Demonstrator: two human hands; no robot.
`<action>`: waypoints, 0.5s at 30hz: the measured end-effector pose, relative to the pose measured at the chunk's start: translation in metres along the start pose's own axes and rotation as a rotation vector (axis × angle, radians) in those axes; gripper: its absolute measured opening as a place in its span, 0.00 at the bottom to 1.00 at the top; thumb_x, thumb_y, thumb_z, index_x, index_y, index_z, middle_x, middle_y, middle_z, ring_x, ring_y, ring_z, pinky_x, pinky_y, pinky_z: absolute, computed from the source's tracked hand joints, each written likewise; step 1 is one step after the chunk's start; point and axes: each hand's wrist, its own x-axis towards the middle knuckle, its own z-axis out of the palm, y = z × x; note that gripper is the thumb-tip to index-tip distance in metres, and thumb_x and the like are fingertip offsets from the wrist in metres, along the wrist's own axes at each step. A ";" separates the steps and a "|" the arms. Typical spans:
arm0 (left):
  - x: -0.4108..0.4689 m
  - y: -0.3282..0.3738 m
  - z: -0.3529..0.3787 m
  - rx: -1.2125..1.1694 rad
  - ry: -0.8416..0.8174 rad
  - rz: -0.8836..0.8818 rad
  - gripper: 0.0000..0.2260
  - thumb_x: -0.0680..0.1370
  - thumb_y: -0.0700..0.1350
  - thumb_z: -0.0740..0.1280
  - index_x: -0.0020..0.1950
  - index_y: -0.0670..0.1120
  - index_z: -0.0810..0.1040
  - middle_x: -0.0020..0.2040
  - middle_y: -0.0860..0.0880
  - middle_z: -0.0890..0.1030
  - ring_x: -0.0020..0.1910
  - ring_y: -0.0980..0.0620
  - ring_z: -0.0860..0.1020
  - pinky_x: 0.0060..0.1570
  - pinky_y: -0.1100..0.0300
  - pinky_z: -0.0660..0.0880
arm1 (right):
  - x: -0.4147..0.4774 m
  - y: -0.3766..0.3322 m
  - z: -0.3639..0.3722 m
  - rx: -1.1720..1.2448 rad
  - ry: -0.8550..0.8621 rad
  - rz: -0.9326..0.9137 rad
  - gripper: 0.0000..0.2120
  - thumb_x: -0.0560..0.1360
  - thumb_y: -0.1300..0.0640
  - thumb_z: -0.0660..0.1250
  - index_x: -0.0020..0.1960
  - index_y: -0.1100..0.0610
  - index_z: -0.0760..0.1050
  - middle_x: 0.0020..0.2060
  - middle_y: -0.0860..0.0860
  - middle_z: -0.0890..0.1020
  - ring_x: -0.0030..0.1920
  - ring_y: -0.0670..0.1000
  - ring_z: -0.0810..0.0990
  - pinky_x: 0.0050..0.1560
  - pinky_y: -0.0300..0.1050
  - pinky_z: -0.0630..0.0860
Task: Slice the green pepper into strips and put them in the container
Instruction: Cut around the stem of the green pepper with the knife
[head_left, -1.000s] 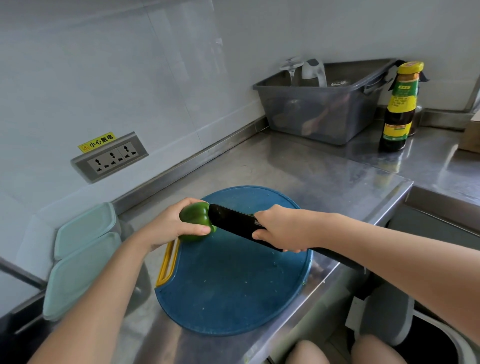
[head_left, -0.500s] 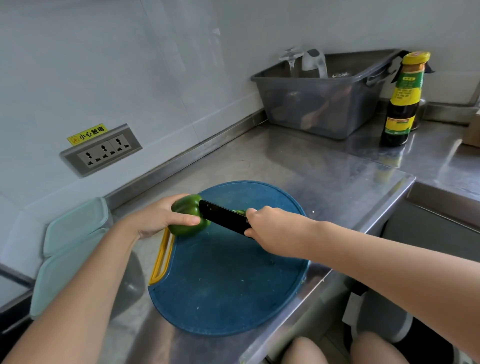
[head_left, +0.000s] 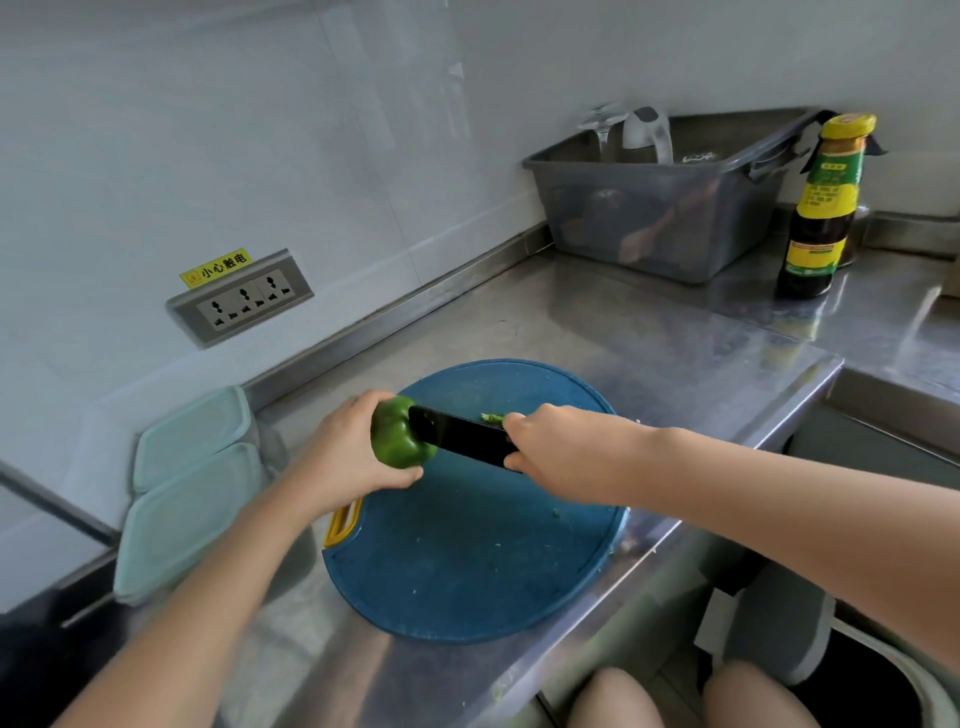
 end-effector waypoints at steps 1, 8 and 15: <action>-0.004 0.001 -0.003 0.037 -0.048 0.004 0.32 0.59 0.55 0.78 0.60 0.55 0.70 0.54 0.55 0.75 0.52 0.55 0.74 0.49 0.61 0.69 | -0.004 0.000 -0.002 -0.040 -0.024 -0.030 0.09 0.82 0.52 0.53 0.48 0.56 0.60 0.31 0.49 0.64 0.28 0.48 0.64 0.23 0.38 0.61; 0.007 0.013 -0.019 0.070 -0.307 -0.011 0.29 0.62 0.54 0.78 0.59 0.51 0.71 0.54 0.54 0.75 0.51 0.56 0.74 0.47 0.62 0.71 | -0.008 0.005 0.009 -0.006 -0.030 -0.010 0.12 0.82 0.49 0.53 0.48 0.58 0.60 0.32 0.49 0.64 0.28 0.48 0.65 0.25 0.40 0.56; 0.028 0.017 -0.026 0.043 -0.497 -0.067 0.25 0.64 0.53 0.78 0.56 0.51 0.71 0.51 0.52 0.77 0.48 0.55 0.77 0.49 0.57 0.76 | 0.004 0.014 0.014 0.091 -0.030 0.031 0.15 0.81 0.48 0.53 0.55 0.62 0.65 0.34 0.50 0.66 0.31 0.52 0.68 0.31 0.46 0.63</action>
